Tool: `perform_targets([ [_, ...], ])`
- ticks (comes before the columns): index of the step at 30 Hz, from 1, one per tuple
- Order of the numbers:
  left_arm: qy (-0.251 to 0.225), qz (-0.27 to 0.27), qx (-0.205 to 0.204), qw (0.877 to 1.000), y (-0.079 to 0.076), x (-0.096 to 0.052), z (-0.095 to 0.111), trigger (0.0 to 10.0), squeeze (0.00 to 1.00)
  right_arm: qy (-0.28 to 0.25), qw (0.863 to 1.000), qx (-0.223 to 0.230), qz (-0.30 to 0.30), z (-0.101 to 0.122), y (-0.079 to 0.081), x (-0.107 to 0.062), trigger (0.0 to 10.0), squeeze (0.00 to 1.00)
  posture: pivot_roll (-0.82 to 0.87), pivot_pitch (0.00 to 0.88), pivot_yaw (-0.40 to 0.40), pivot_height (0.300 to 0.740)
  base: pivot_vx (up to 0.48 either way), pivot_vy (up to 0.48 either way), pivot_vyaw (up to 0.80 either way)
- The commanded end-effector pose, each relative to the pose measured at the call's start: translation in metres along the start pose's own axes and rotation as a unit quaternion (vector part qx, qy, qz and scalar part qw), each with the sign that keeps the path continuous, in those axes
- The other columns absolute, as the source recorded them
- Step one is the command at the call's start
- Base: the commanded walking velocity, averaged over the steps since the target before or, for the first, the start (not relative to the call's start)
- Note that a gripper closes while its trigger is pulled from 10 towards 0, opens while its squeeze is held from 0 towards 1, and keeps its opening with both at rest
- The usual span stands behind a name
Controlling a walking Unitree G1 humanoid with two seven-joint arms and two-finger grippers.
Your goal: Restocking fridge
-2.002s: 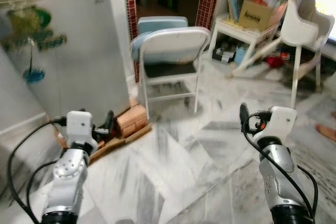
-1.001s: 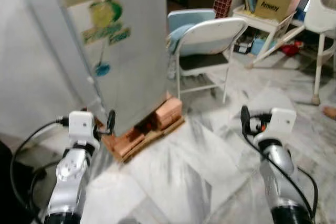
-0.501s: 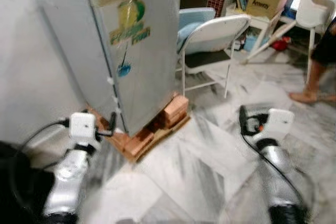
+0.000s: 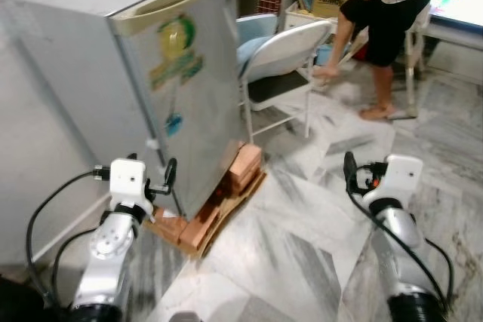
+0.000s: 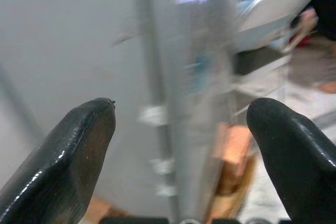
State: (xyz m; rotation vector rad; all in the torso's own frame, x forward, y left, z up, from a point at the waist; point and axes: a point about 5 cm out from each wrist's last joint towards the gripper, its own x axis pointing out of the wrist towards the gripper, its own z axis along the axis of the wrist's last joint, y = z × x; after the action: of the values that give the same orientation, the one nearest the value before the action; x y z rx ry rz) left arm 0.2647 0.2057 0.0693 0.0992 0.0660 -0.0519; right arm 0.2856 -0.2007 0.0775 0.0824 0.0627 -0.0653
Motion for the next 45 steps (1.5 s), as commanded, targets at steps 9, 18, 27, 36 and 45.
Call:
perform_targets([
  [9, -0.011, -0.015, 0.001, 1.0, -0.01, 0.004, 0.005, 10.0, 0.0, -0.007, 1.0, -0.005, -0.008, 0.005, -0.008, 0.001, 10.0, 0.0, 0.02, 0.0, -0.013, 0.74, 0.247, 0.4, 0.0],
  [18, -0.006, -0.008, 0.011, 1.0, -0.01, 0.001, 0.003, 10.0, 0.0, 0.0, 1.0, 0.0, -0.006, 0.004, -0.007, 0.002, 10.0, 0.0, 0.03, 0.0, -0.016, 0.74, 0.028, 0.033, -0.09],
  [27, 0.004, -0.003, 0.016, 1.0, -0.01, 0.002, 0.001, 10.0, 0.0, -0.001, 1.0, -0.003, -0.003, 0.004, -0.007, 0.001, 10.0, 0.0, 0.02, 0.0, -0.015, 0.74, 0.0, 0.0, -0.8],
  [36, -0.005, 0.009, 0.02, 1.0, -0.009, 0.009, 0.007, 10.0, 0.0, 0.0, 1.0, -0.001, -0.003, 0.004, -0.008, -0.001, 10.0, 0.0, 0.02, 0.0, -0.017, 0.74, 0.0, 0.0, -0.78],
  [45, -0.001, -0.007, 0.019, 1.0, -0.013, 0.025, 0.011, 10.0, 0.0, 0.005, 1.0, -0.001, 0.011, 0.002, -0.002, -0.004, 10.0, 0.0, 0.01, 0.0, -0.021, 0.74, 0.0, 0.0, -0.07],
])
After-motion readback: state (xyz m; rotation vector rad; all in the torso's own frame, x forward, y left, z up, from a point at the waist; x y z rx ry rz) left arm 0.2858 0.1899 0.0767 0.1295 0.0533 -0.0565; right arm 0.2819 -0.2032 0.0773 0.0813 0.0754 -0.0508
